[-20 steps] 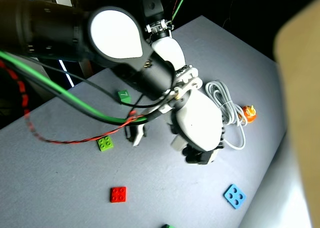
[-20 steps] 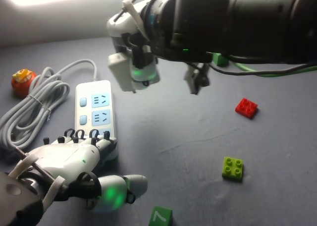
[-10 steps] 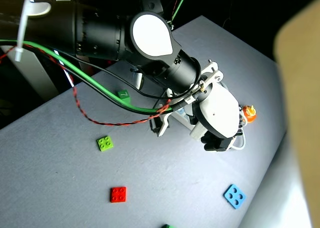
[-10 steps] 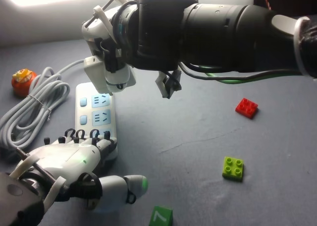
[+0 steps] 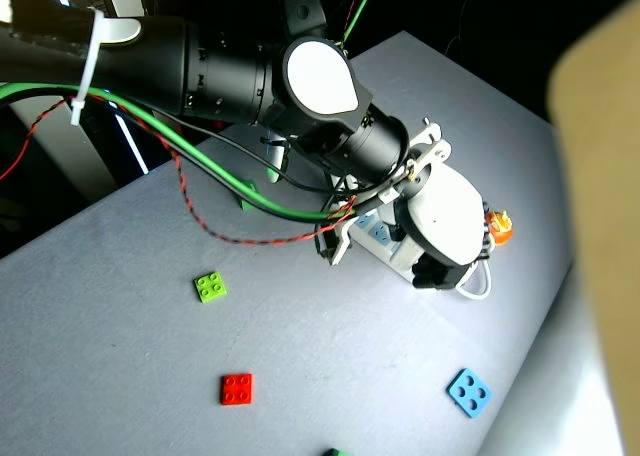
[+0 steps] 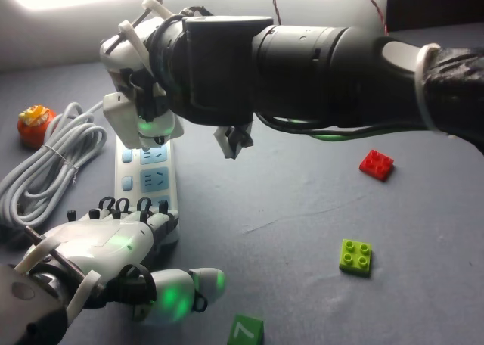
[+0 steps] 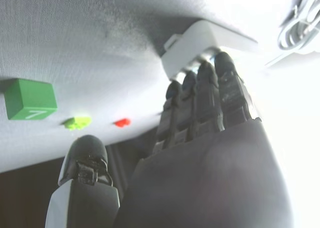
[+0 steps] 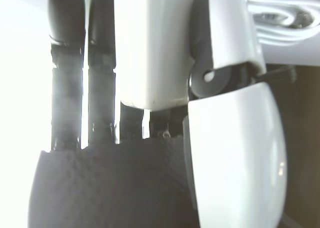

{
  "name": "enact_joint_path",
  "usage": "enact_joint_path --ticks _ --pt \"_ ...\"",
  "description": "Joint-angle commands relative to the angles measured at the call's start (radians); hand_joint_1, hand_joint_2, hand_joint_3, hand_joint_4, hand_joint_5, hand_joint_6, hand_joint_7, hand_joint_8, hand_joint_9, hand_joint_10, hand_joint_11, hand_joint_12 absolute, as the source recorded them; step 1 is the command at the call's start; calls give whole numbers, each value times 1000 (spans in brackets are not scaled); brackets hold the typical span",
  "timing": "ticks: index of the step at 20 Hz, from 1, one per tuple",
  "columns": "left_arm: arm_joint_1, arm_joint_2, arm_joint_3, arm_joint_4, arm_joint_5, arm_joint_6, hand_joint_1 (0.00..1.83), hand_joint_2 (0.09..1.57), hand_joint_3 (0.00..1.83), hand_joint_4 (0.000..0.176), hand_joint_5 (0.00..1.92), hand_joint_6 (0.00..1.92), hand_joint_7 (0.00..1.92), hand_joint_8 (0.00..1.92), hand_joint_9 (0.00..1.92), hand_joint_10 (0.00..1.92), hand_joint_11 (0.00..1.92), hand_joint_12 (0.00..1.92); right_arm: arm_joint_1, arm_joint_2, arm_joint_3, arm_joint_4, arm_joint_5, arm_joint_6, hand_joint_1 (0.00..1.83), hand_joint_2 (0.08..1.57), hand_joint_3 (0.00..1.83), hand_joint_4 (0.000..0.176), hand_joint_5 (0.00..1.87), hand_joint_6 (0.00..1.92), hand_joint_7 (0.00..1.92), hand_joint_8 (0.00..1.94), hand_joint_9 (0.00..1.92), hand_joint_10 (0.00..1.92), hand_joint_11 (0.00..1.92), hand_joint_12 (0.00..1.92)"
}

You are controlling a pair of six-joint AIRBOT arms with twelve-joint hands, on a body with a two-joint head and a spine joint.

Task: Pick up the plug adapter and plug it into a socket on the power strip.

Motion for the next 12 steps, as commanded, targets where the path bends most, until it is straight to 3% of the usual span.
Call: enact_joint_path --ticks 1,12 --pt "1 -4 -8 18 -7 1 0 1165 0 0 111 4 151 4 123 1 0 239 6 4 9 -48 30 4 1393 1057 0 0 994 809 1131 748 1075 964 953 957" --pt "2 -4 -7 18 -7 4 0 1159 0 0 99 0 137 0 112 1 0 211 -12 -15 34 -59 43 12 1392 1059 0 0 995 811 1126 753 1070 970 958 913"
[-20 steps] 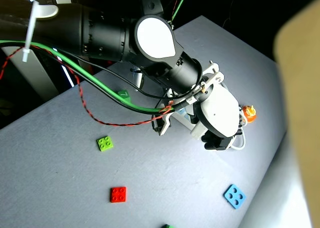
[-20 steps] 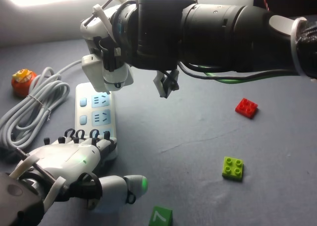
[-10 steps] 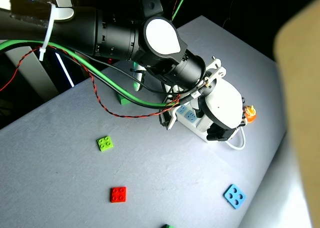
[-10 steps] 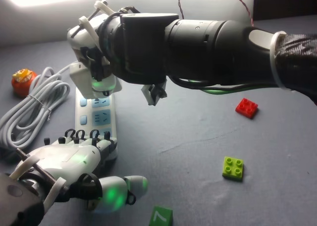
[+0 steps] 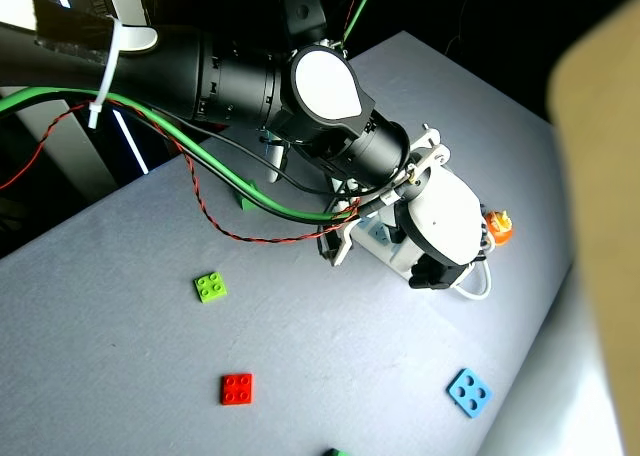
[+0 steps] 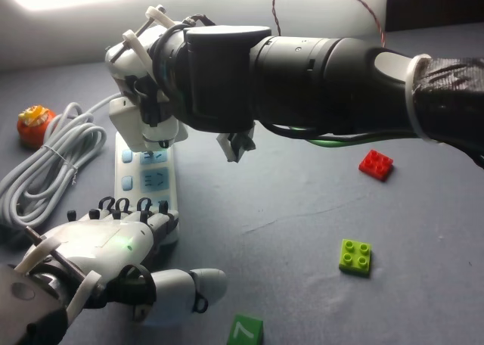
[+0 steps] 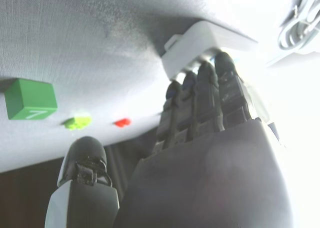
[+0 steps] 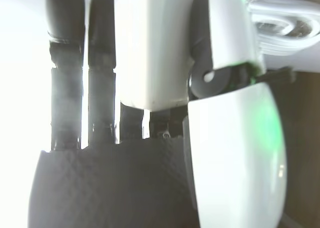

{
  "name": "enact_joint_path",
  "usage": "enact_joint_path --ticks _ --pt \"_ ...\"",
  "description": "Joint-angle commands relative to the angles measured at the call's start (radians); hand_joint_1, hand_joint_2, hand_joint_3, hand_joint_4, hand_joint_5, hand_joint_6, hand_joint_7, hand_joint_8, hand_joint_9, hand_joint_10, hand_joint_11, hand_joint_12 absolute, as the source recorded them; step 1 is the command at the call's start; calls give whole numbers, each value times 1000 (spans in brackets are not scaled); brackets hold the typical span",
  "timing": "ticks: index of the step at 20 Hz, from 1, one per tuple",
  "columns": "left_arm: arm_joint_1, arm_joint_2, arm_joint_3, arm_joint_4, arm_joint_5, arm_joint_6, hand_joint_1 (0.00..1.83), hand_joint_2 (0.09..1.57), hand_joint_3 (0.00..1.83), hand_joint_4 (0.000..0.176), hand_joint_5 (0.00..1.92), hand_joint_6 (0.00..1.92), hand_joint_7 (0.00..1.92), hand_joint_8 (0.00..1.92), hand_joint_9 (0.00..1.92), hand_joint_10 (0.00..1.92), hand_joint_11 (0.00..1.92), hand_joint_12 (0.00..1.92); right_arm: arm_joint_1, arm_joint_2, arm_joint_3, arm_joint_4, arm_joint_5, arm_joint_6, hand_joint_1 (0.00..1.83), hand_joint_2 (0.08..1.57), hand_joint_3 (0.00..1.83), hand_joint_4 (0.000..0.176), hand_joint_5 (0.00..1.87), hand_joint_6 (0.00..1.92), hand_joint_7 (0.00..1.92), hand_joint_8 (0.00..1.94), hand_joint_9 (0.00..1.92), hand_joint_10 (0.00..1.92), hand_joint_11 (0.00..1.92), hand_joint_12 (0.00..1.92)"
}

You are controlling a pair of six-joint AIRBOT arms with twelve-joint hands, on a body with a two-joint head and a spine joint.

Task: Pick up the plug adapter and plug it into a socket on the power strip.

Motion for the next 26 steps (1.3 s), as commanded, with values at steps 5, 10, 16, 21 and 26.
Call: enact_joint_path --ticks 5,10,16,21,26 --pt "3 -4 -4 18 -6 4 0 1162 0 0 105 3 144 4 120 4 0 222 1 -4 3 -42 31 1 1393 1055 0 0 1007 802 1126 740 1081 956 964 917" --pt "4 -8 -3 19 -6 5 0 1161 0 0 90 0 131 0 107 1 0 187 4 -8 3 -42 26 5 1390 1065 0 0 985 854 1106 772 1056 980 945 915" --pt "9 -9 -3 19 -6 6 0 1163 0 0 103 1 148 4 129 4 0 255 5 -10 3 -42 23 10 1392 1057 1 0 1007 840 1133 734 1058 953 961 902" --pt "10 -9 -4 19 -6 4 0 1164 1 0 98 0 145 2 126 4 0 213 2 -12 3 -42 27 10 1392 1054 0 0 1052 791 1116 746 1051 963 949 894" --pt "10 -9 -5 19 -2 4 0 1163 0 0 94 0 140 1 117 1 0 205 0 -13 3 -42 30 11 1393 1054 0 0 1050 754 1111 764 1068 963 957 897"
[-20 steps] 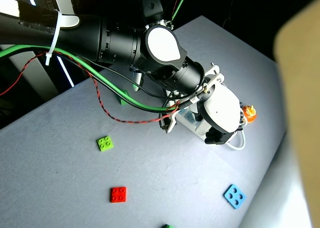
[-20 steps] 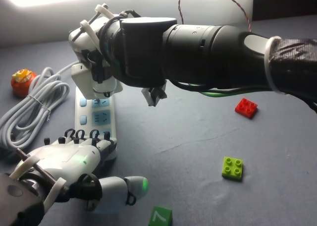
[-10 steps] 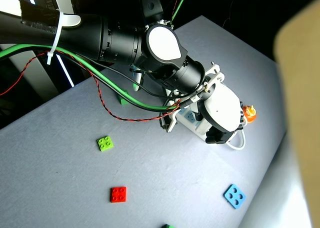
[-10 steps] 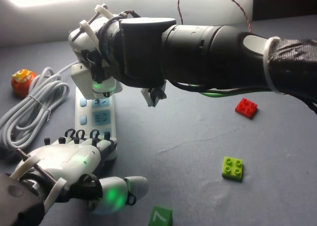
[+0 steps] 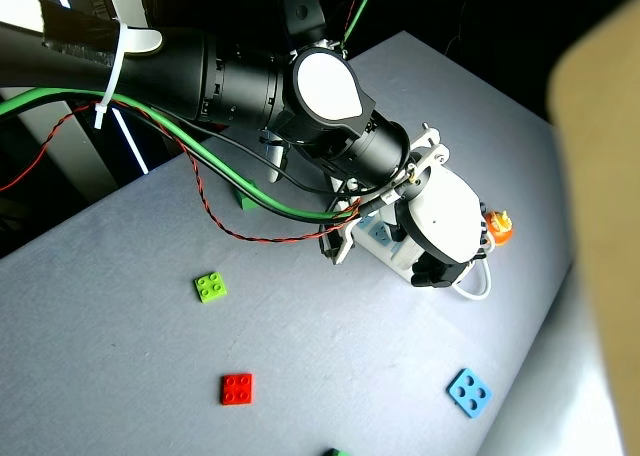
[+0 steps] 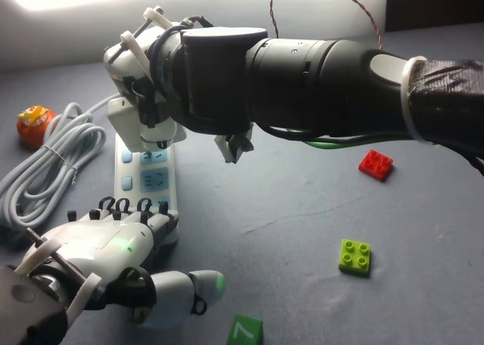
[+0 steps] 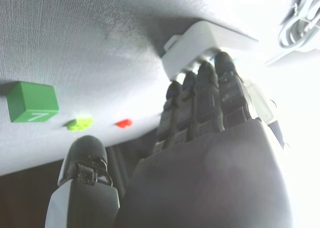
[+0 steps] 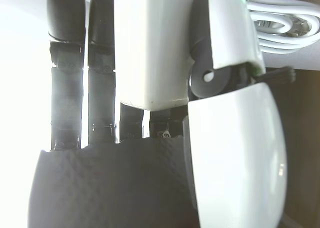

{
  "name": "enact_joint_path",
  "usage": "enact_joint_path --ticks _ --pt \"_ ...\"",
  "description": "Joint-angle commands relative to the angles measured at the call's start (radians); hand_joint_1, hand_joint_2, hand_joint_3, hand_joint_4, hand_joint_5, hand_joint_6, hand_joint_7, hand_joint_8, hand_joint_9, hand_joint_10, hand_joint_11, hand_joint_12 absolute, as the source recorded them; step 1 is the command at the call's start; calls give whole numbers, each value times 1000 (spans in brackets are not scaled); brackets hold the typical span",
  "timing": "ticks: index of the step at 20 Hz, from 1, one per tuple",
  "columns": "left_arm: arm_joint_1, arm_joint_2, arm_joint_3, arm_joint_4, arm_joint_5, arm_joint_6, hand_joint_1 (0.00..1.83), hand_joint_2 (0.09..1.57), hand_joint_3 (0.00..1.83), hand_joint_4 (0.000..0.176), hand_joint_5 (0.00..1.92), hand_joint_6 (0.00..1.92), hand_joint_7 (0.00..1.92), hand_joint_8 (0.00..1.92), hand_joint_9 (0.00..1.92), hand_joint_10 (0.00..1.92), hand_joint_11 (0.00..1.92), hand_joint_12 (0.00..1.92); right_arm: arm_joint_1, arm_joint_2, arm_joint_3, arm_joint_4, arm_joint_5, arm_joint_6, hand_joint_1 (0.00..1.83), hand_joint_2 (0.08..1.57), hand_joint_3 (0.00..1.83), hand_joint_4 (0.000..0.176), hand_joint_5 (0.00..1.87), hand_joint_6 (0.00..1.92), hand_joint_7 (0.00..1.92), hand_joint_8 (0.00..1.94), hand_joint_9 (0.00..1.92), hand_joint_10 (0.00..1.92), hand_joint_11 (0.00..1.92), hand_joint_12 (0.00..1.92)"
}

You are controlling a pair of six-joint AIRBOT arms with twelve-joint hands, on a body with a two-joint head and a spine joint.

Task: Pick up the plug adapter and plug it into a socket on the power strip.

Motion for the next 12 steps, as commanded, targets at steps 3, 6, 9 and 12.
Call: enact_joint_path --ticks 3,6,9,12 --pt "3 -7 -7 10 6 -3 0 1159 0 0 94 1 143 0 123 1 0 205 0 -5 1 -35 45 7 1392 1054 0 0 1051 748 1101 779 1070 968 956 922" --pt "4 -7 -9 10 9 1 0 1162 0 0 81 0 133 1 115 0 0 180 -4 -8 1 -35 44 10 1393 1055 0 0 1040 743 1102 790 1078 963 957 928" --pt "3 -7 -8 10 8 2 0 1159 0 0 104 2 163 3 146 3 0 261 -8 -8 1 -35 43 10 1393 1054 0 0 1037 751 1111 785 1073 959 959 924" --pt "3 -8 -8 10 8 2 0 1162 1 0 95 0 145 0 132 0 0 240 -11 -7 1 -35 38 10 1392 1059 0 0 1030 764 1094 812 1064 976 953 918"
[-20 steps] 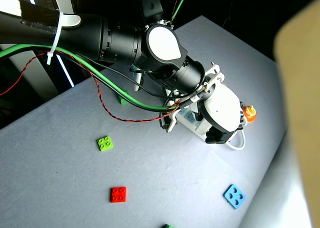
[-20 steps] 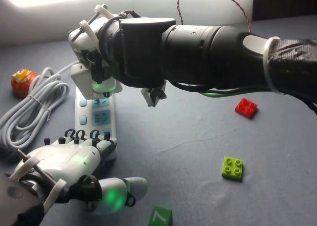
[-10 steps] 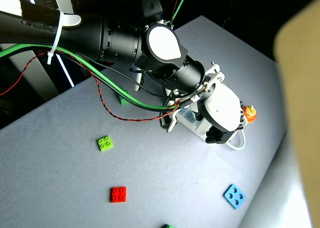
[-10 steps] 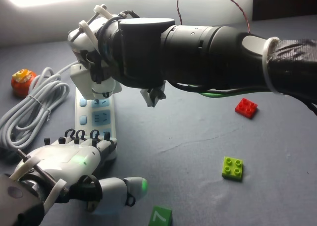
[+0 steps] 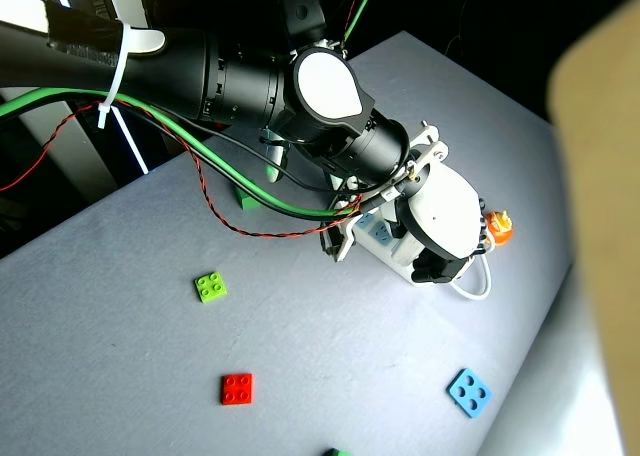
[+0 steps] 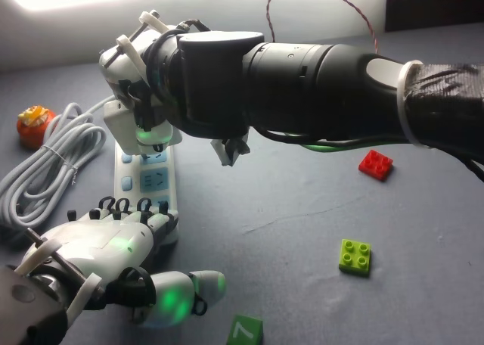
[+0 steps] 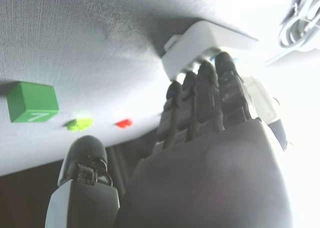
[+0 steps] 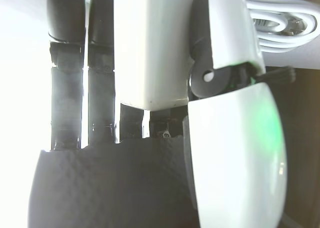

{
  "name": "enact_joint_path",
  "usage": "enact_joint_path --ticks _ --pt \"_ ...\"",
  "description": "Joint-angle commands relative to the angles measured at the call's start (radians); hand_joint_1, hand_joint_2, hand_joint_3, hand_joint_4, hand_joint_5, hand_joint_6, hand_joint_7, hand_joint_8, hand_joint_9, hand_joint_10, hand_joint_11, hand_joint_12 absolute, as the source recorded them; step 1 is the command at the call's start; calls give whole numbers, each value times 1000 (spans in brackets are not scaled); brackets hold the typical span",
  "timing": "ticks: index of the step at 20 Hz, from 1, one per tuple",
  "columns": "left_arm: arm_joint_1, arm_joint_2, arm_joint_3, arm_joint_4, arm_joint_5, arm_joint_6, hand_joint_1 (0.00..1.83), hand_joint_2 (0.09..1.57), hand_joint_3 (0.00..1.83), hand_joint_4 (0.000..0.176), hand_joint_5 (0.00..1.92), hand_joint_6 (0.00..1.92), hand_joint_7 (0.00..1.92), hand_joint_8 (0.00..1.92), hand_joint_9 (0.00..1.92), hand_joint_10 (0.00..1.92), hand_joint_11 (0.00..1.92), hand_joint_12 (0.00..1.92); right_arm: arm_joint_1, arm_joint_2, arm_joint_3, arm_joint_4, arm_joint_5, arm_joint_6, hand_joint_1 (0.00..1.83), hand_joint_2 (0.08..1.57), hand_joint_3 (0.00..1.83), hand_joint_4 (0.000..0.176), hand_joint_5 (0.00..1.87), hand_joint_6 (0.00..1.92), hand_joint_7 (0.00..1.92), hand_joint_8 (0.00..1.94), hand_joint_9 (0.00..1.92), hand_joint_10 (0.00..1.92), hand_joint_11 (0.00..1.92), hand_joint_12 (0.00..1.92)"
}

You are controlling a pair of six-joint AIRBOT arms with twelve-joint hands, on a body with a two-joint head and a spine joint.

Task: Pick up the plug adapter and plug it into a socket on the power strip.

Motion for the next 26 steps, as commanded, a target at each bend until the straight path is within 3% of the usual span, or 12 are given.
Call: enact_joint_path --ticks 1,13,26 --pt "3 -8 -8 10 5 -2 0 1162 1 0 93 0 141 0 129 0 0 237 -7 -1 1 -28 27 6 1391 1061 0 0 1022 781 1093 812 1059 982 944 933" --pt "0 -9 -3 10 5 -3 0 1158 0 0 84 0 145 3 127 2 0 210 -31 16 -14 -28 19 17 1390 1064 1 0 1003 830 1091 802 1056 976 927 913" --pt "2 -10 -2 10 5 -4 0 1161 0 0 89 2 151 2 136 3 0 219 -42 -52 18 -29 40 17 1391 1060 0 0 1009 817 1103 777 1069 963 939 931"
